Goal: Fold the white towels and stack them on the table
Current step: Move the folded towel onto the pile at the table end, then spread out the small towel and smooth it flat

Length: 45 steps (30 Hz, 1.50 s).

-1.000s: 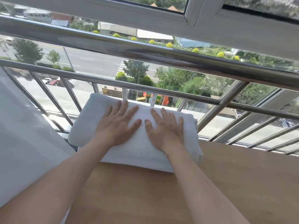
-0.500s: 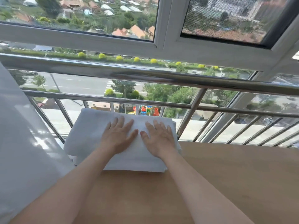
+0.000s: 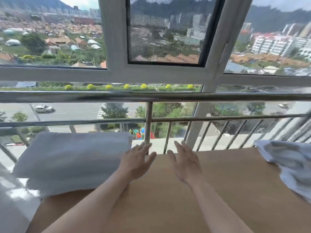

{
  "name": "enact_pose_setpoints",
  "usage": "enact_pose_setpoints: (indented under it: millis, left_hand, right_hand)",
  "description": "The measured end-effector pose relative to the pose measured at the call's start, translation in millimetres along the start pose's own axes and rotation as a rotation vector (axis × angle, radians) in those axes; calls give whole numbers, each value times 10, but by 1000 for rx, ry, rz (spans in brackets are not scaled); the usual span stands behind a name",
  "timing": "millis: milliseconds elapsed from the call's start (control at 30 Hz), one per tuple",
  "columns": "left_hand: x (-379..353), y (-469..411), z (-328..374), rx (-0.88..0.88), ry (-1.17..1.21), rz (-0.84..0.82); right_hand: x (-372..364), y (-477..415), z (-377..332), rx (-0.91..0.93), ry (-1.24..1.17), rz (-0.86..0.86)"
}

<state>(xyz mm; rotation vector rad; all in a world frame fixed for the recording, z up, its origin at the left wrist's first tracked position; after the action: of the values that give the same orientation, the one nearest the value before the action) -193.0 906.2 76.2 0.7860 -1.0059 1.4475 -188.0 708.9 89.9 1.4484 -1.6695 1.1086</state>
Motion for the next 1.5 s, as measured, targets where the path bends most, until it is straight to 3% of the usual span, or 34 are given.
enact_pose_setpoints:
  millis: [300,533,767,1367,1500]
  left_hand:
    - [-725,251,1956,-114,-55,8]
    - [-1232,286,3101,-208,-68,-25]
    - [-1835,-11,3914,-308,-56,-70]
    - [-3576,-1033,5566,-320,10,-262]
    - [-3941,-1167,5852,-305,54,-235]
  right_hand:
    - [1192,496,2047,-166,85,67]
    - [1733,677,3158,-238,116,111]
    - [1766,691,4112,-366,46,42]
    - [1998,-167,6197,-501,2,-50]
    - [1902,-427,6680,-481,-32,-58]
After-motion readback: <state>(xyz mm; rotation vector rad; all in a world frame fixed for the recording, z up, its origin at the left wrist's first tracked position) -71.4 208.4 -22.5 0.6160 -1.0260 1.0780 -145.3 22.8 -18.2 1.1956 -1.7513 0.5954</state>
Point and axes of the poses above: each hand's wrist, its own y-axis away from the middle knuckle, its own x-axis out of the back of the hand, z = x × y, the point moved 4 cm from there along -y, towards the middle knuckle, and after that the axes turned 12 degrees about z, right-handed, at the moved point
